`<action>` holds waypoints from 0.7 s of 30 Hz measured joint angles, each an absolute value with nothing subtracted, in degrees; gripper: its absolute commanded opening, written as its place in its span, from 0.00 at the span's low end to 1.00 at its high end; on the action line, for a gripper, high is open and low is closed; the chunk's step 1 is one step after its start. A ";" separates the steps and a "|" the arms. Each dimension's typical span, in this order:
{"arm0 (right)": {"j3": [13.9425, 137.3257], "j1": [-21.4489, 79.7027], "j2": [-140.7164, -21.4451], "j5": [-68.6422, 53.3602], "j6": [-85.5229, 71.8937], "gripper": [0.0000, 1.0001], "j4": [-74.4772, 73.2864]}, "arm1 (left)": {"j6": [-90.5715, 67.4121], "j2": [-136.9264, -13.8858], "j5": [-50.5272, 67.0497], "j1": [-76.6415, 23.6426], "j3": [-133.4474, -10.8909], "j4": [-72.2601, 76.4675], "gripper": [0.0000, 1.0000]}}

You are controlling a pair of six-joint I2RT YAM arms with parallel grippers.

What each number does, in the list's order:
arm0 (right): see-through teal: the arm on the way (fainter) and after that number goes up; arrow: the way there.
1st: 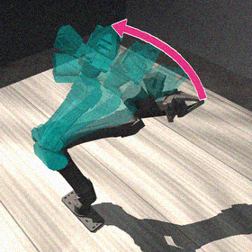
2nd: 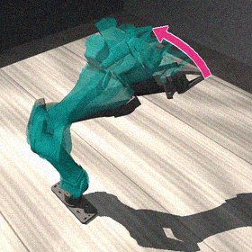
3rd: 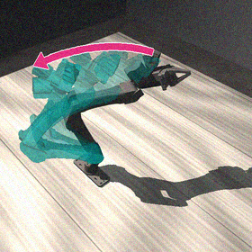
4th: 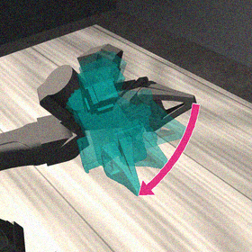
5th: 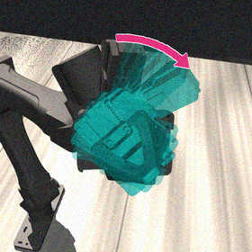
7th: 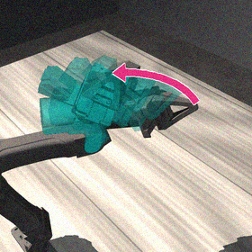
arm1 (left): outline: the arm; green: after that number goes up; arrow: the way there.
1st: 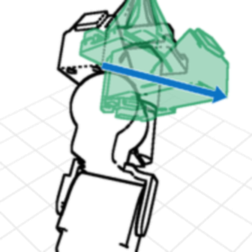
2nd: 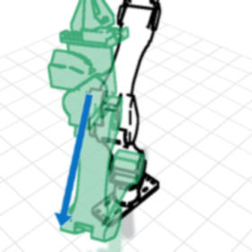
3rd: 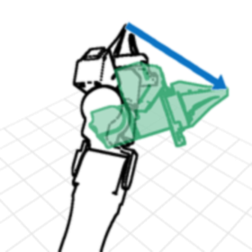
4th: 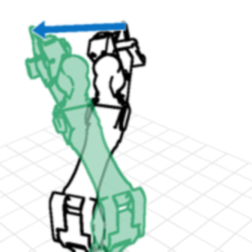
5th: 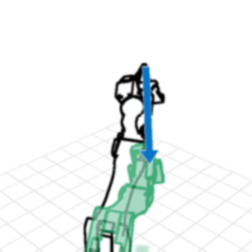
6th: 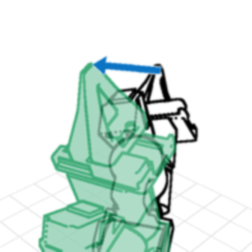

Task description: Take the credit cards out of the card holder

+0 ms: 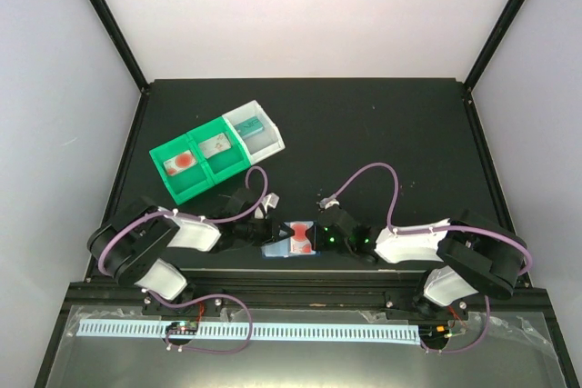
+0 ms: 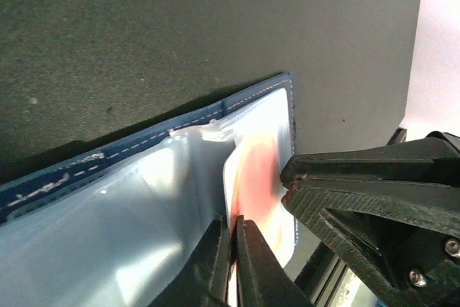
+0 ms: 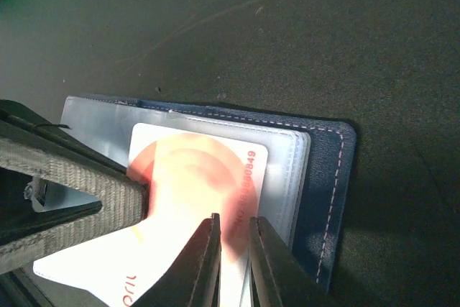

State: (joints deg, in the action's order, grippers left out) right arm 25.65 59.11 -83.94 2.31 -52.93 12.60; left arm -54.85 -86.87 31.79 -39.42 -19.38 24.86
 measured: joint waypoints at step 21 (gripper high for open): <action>25.54 59.11 -83.92 3.38 -52.93 0.15 12.56 | -50.06 -74.13 28.08 -37.41 -20.60 10.07 0.02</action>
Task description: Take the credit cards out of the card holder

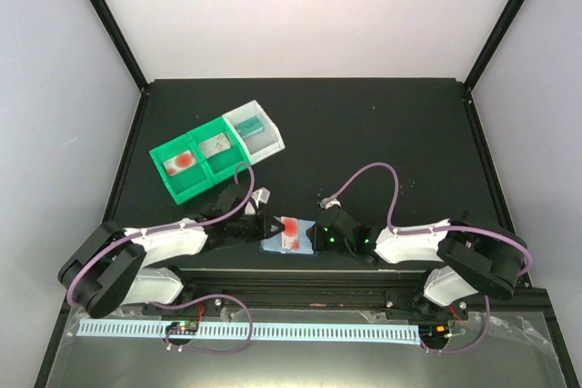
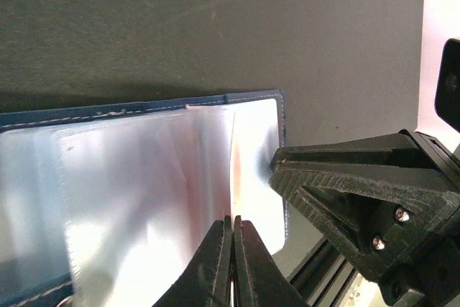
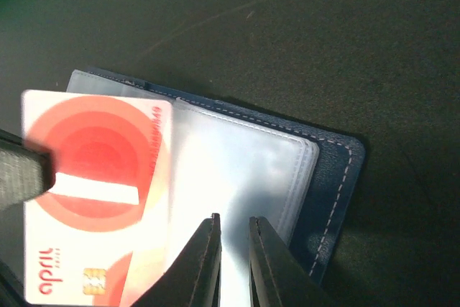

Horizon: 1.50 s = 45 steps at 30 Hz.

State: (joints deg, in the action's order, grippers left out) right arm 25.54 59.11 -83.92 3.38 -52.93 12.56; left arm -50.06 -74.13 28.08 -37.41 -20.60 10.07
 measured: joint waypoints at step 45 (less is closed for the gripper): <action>32.38 51.33 -57.34 -32.97 -24.97 0.66 -8.93 | -30.72 -50.35 54.85 -34.57 -26.87 -12.38 0.02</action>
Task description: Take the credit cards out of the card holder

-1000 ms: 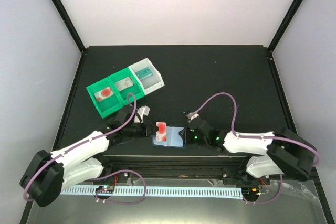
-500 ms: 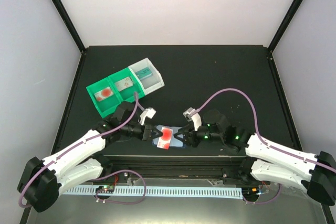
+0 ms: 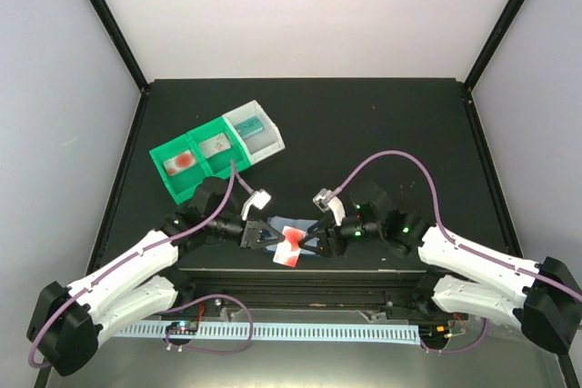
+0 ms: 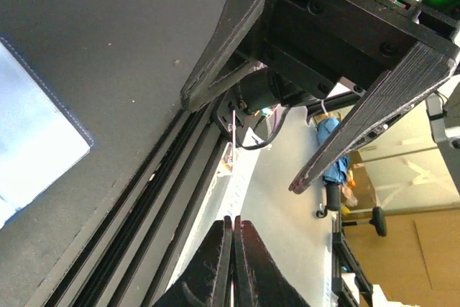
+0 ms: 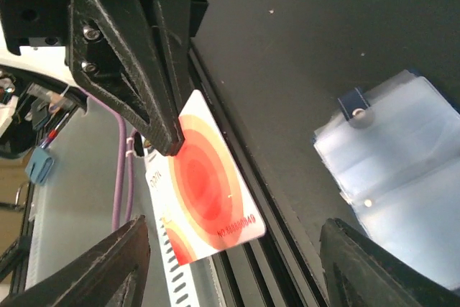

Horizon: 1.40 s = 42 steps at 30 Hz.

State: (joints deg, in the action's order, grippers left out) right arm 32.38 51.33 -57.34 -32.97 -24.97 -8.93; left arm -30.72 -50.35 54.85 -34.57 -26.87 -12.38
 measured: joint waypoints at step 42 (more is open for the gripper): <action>26.15 49.74 -54.81 -17.32 -66.72 0.01 30.59 | -58.54 -25.61 30.61 -34.20 -18.92 3.68 0.60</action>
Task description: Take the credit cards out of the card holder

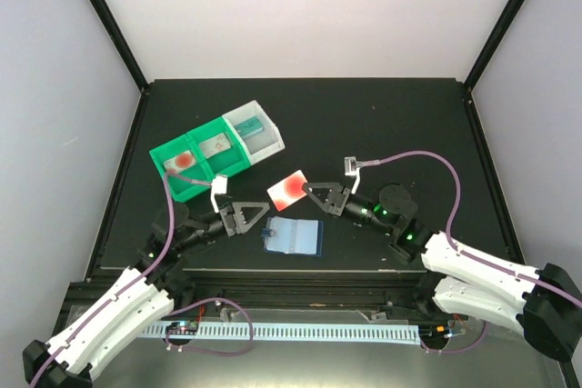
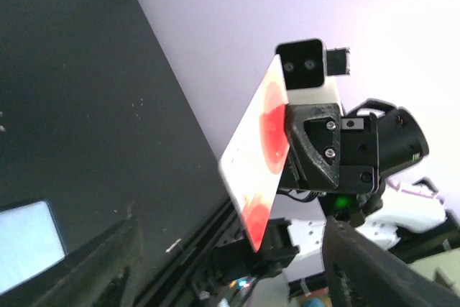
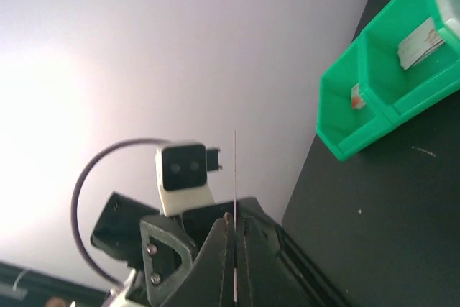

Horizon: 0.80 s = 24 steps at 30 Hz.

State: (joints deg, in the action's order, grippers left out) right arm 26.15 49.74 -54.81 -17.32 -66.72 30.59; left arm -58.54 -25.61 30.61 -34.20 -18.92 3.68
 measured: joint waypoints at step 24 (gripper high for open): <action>27.62 54.92 -60.60 -1.56 -78.56 0.01 33.17 | -72.25 -31.44 28.03 -34.20 -17.10 17.17 0.61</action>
